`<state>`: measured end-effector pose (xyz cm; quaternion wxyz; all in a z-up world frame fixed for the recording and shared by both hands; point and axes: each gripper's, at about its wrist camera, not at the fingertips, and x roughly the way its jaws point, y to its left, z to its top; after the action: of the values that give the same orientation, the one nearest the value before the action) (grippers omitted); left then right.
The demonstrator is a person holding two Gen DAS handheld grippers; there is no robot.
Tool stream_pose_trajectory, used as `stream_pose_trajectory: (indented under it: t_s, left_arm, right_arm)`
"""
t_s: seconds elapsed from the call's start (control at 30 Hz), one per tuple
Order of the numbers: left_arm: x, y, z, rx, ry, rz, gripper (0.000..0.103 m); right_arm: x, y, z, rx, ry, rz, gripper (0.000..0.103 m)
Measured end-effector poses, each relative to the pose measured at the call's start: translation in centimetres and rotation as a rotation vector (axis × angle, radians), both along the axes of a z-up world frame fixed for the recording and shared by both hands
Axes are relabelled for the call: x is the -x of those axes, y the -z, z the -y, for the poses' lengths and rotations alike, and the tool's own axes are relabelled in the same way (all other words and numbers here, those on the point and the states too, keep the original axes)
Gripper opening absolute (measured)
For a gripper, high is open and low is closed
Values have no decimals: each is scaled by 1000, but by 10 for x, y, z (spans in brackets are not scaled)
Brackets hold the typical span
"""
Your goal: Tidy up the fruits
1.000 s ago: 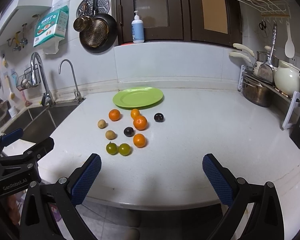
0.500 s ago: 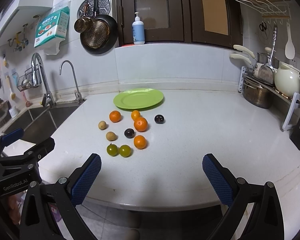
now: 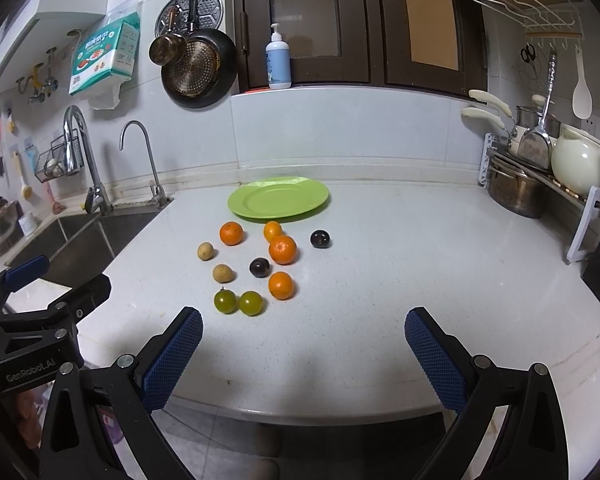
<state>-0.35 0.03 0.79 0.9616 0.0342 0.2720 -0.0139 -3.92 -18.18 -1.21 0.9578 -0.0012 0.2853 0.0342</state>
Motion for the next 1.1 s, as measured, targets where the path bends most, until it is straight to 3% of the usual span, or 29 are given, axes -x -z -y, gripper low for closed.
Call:
stream_pose_trajectory:
  t_s: [0.43,0.6,0.83,1.1]
  left_arm:
    - [-10,12,5,-44,73,8,103]
    - [-21,21,12,-87,147,15,103]
    - [-40,32,19,-140,278,-1,81]
    - [-75,48,25,-155,425,-63,66]
  right_arm:
    - [-13,8,-5,29,-45,-14,101]
    - [-23,15,-8,77,-88,-15,95]
    - [-46,26,-18,121,-198,-51,76]
    - [-82,46,-36,137,-331,-141,56]
